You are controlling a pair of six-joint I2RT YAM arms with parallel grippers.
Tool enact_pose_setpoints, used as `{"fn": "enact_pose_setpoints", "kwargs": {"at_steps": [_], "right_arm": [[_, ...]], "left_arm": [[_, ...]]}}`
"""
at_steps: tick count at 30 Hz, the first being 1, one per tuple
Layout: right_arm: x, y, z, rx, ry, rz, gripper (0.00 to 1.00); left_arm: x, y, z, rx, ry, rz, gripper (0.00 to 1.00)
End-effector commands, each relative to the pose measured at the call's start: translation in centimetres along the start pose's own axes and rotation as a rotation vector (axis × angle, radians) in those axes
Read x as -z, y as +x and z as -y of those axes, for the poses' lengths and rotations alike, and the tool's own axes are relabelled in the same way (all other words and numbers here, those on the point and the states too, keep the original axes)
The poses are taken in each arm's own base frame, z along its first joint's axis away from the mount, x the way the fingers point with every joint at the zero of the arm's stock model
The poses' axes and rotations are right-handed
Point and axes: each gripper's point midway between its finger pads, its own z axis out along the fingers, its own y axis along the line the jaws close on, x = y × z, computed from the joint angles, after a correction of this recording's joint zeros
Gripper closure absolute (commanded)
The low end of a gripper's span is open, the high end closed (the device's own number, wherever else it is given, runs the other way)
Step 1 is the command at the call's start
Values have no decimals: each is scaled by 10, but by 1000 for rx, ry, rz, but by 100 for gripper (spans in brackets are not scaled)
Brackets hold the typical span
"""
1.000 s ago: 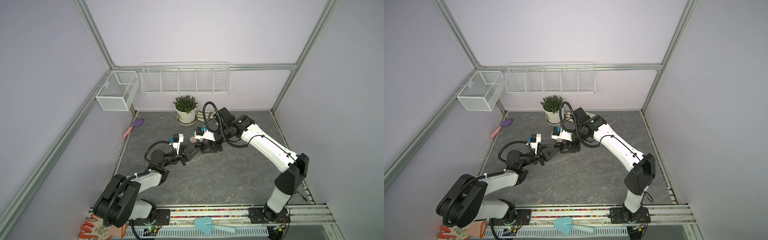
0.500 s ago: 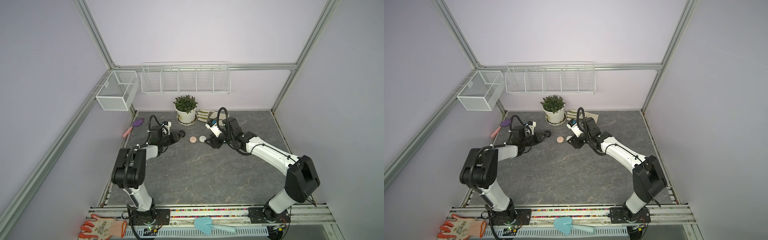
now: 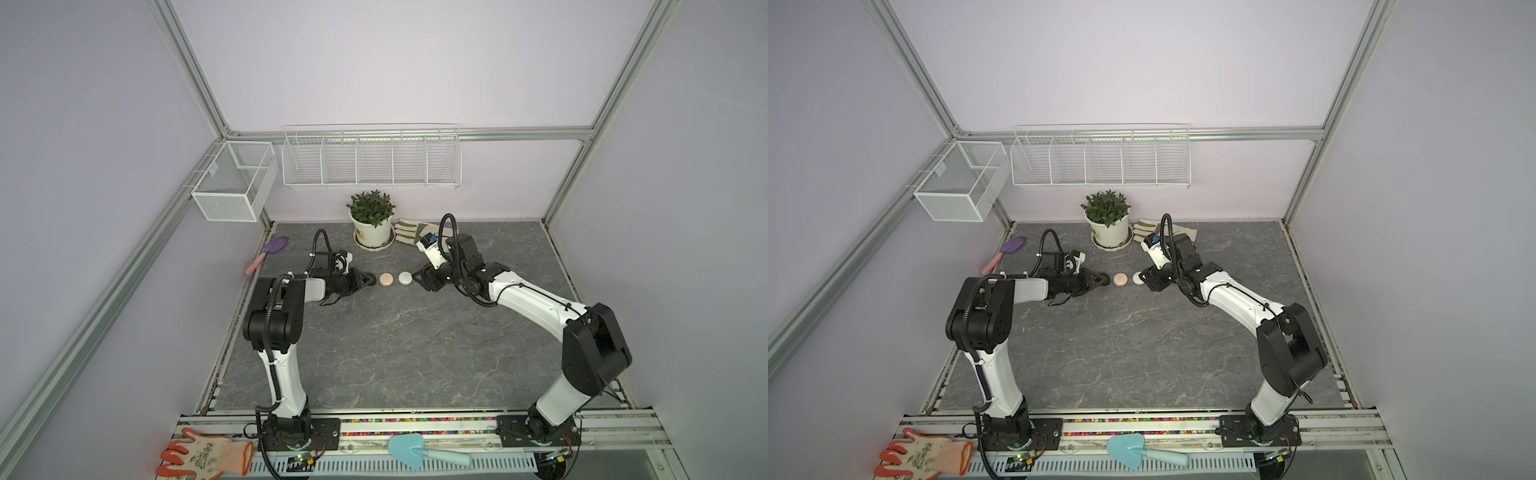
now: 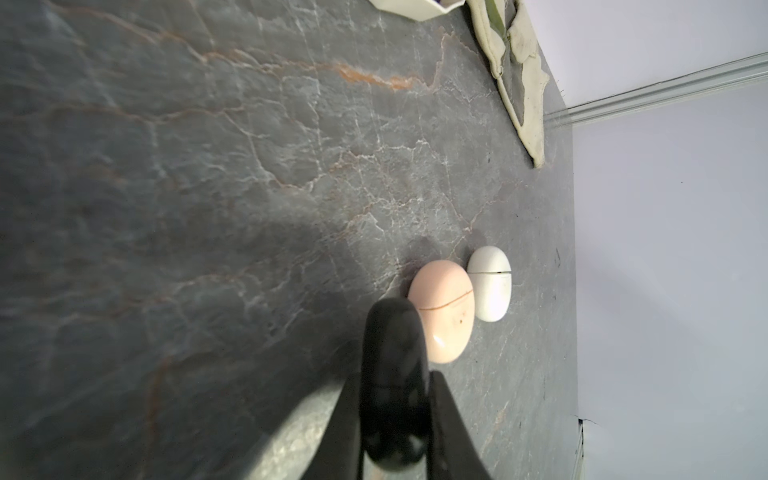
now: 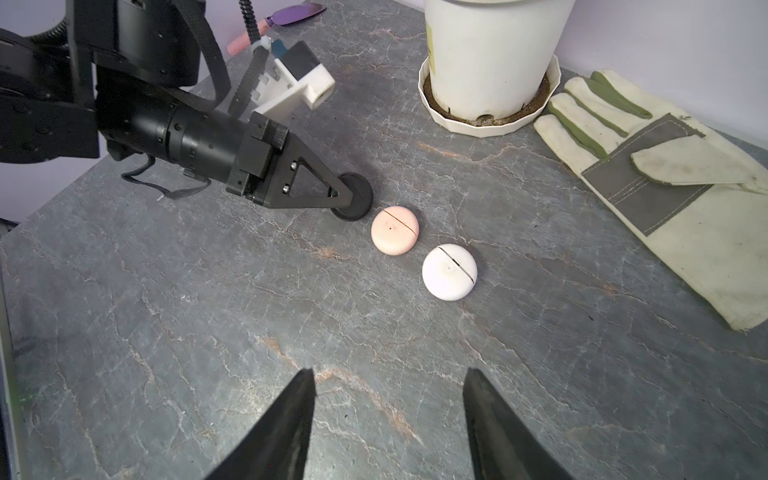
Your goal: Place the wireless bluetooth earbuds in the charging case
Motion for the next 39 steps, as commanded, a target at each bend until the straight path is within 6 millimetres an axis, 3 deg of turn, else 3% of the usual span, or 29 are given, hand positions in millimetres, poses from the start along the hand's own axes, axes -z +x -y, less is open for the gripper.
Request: {"fn": "enact_pose_setpoints", "kwargs": {"at_steps": [1,5,7,11,12,14,16,20,23,25,28,31,35,39], "right_arm": [[1,1,2,-24,-4,-9,40],[5,-2,4,-23,6,-9,40],[9,-3,6,-20,21,-7,39],[19,0,18,-15,85,-8,36],[24,1,23,-16,102,-4,36],[40,2,33,-11,152,10,34],[57,12,50,22,232,38,34],[103,50,109,27,491,56,34],[127,86,144,-42,623,88,37],[136,101,162,-49,699,143,37],[139,110,165,1,738,255,37],[145,120,189,-7,824,312,37],[140,142,209,-94,826,340,40],[136,148,217,-135,797,330,38]], "left_arm": [[-8,-1,-7,-1,-20,-6,100],[-9,0,-11,3,-29,-3,99],[-8,2,-15,2,-51,6,78],[5,3,-28,1,-146,45,51],[12,2,-32,-8,-189,53,27],[28,3,-40,-47,-277,70,0],[51,1,-47,-71,-367,102,0],[90,-13,-17,-126,-367,197,0],[152,-34,-1,-290,-602,381,0],[182,-41,-4,-399,-734,498,0],[187,-31,-4,-566,-735,557,0],[188,-22,-22,-670,-735,667,1],[187,-41,-34,-632,-715,671,2],[188,-42,-46,-617,-676,726,3]]}}
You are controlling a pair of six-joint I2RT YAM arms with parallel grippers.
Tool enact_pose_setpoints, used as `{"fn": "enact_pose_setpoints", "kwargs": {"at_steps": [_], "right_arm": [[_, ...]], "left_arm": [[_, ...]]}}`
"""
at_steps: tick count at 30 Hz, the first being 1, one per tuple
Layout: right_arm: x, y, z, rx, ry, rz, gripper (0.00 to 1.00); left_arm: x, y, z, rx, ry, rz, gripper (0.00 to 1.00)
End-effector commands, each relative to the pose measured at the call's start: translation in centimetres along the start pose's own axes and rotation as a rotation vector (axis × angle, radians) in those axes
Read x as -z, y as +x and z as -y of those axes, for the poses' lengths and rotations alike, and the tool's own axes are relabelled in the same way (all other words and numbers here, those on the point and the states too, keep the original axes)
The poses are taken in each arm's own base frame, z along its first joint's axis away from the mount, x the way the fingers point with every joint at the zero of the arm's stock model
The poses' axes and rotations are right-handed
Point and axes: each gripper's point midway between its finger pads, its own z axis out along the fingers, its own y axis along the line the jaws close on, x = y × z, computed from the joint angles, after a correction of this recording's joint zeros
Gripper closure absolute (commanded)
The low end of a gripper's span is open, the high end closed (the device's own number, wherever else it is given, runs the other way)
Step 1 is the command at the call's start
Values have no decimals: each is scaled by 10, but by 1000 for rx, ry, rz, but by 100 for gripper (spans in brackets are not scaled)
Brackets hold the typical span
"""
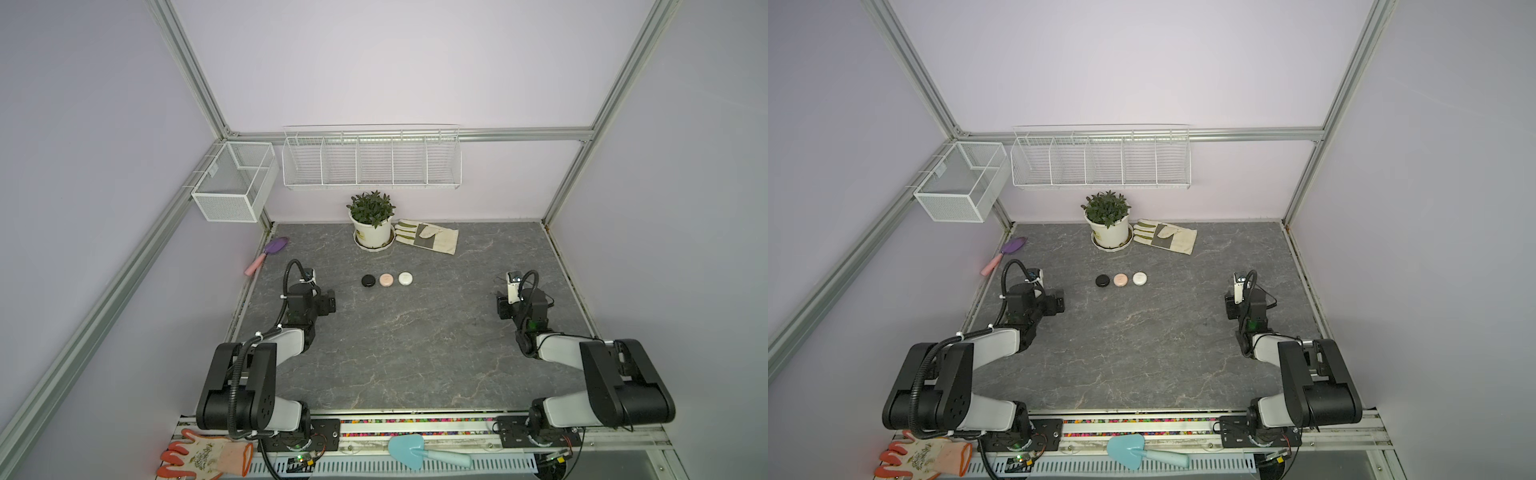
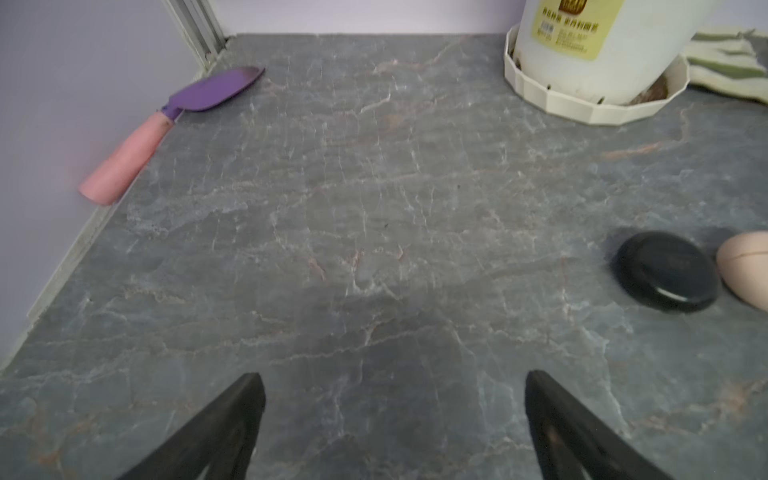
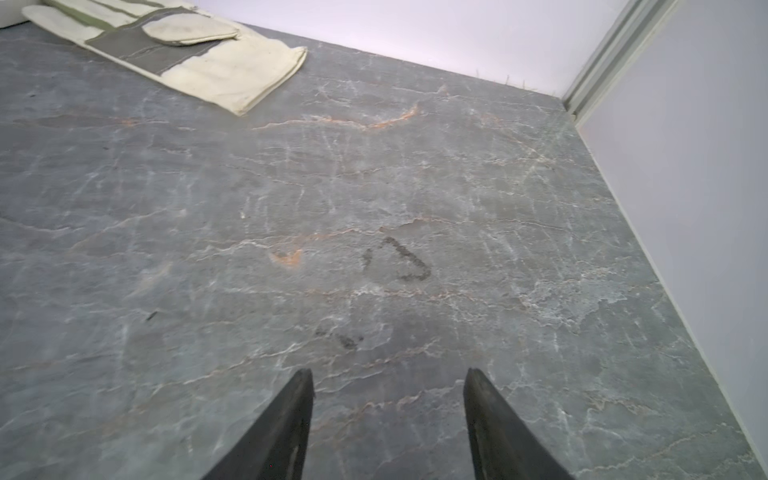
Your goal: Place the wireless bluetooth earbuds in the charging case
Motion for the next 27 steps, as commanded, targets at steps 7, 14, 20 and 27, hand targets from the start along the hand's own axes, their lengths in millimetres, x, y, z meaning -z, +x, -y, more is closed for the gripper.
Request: {"fn": "enact_pose_setpoints", "kwargs": {"at_steps": [7,14,20,27], "right_arm": [[-4,-22,13,-85,21,118,12],[-15,-19,16,-113,1,94,11],[-16,-18,16,-118,-8,80,11],[-16,-18,16,-122,-12,81,11]], "left_arm": [[0,-29,-13,34,17,235,1],[-3,-29,-27,75,-56,217,1],[-3,-30,-27,73,-56,217,1],[-2,-30,-27,73,-56,221,1]]}}
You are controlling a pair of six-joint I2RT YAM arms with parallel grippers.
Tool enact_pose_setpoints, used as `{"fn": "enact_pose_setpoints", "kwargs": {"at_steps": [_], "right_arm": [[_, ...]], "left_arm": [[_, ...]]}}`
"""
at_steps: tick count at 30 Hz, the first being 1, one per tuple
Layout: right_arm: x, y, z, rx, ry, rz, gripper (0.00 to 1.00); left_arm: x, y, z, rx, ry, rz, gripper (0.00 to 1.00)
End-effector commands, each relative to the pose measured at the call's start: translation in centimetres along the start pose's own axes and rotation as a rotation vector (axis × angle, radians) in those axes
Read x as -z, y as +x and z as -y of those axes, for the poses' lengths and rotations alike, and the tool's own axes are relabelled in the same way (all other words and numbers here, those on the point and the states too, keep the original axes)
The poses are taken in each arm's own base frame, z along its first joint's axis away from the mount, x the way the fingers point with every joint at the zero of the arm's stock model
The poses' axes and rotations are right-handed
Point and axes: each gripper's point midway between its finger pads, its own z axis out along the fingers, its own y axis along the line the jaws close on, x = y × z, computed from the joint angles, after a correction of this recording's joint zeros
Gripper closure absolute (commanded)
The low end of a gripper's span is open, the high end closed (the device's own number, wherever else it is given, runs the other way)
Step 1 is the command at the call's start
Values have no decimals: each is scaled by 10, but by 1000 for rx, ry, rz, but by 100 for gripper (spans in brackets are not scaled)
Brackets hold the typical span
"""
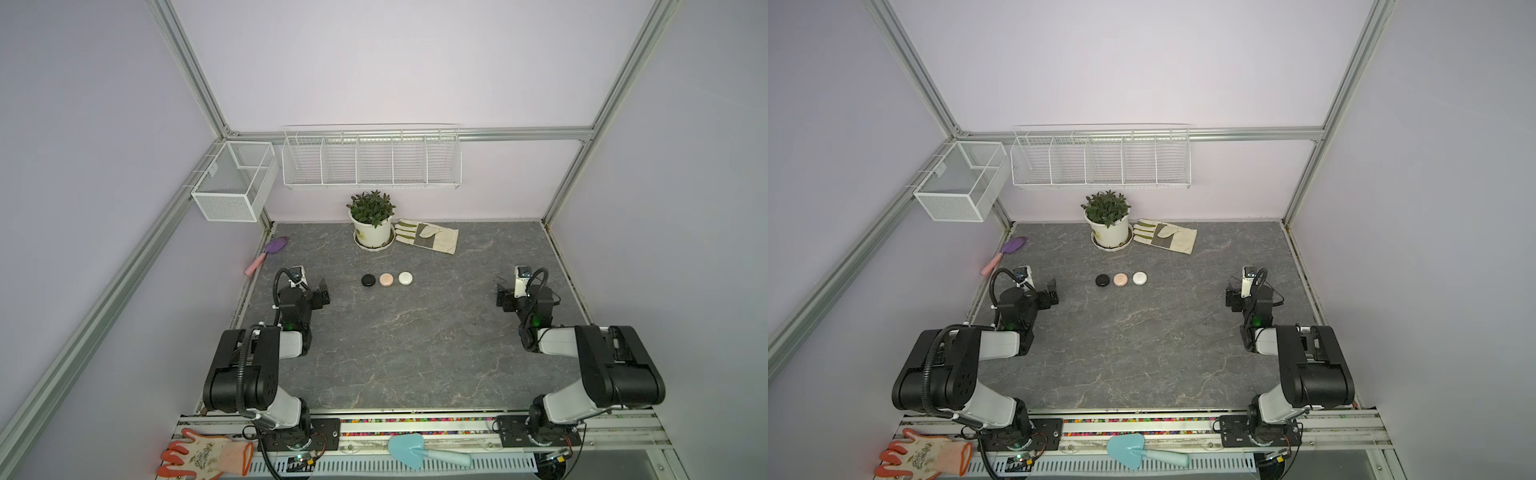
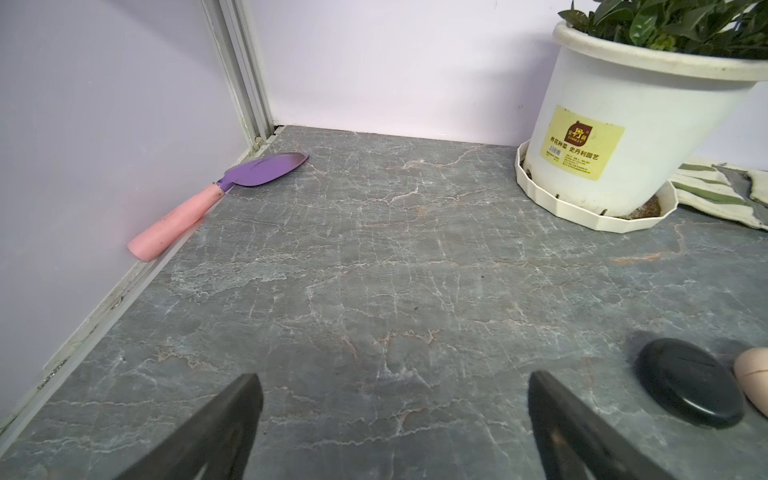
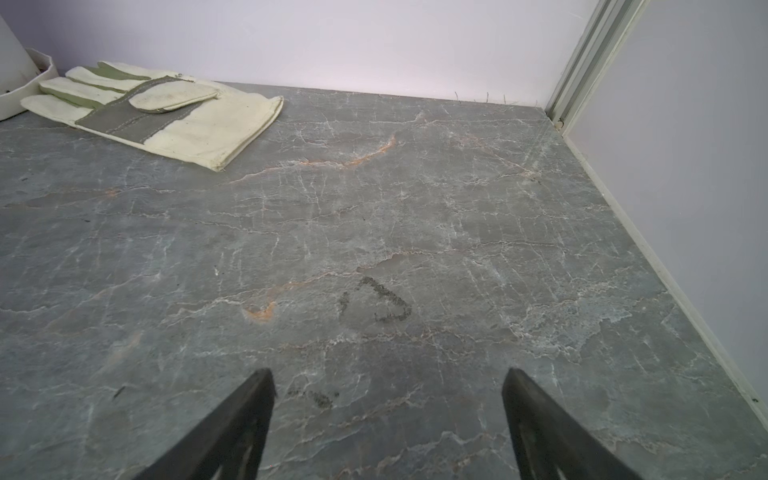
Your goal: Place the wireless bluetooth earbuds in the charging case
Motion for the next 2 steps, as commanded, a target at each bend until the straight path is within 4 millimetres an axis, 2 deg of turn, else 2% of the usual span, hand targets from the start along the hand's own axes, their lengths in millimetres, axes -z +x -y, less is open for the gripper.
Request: {"fn": "enact_pose_setpoints", "kwargs": {"at_steps": [1,2], "right_arm": [[-2,-7,0,-21,-10,21,11],[-1,-7,0,-20,-11,23,11]], "left_arm": [[-2,-10,-3,4,-16,35,1],[-2,-10,-3,4,-16,35,1]]}}
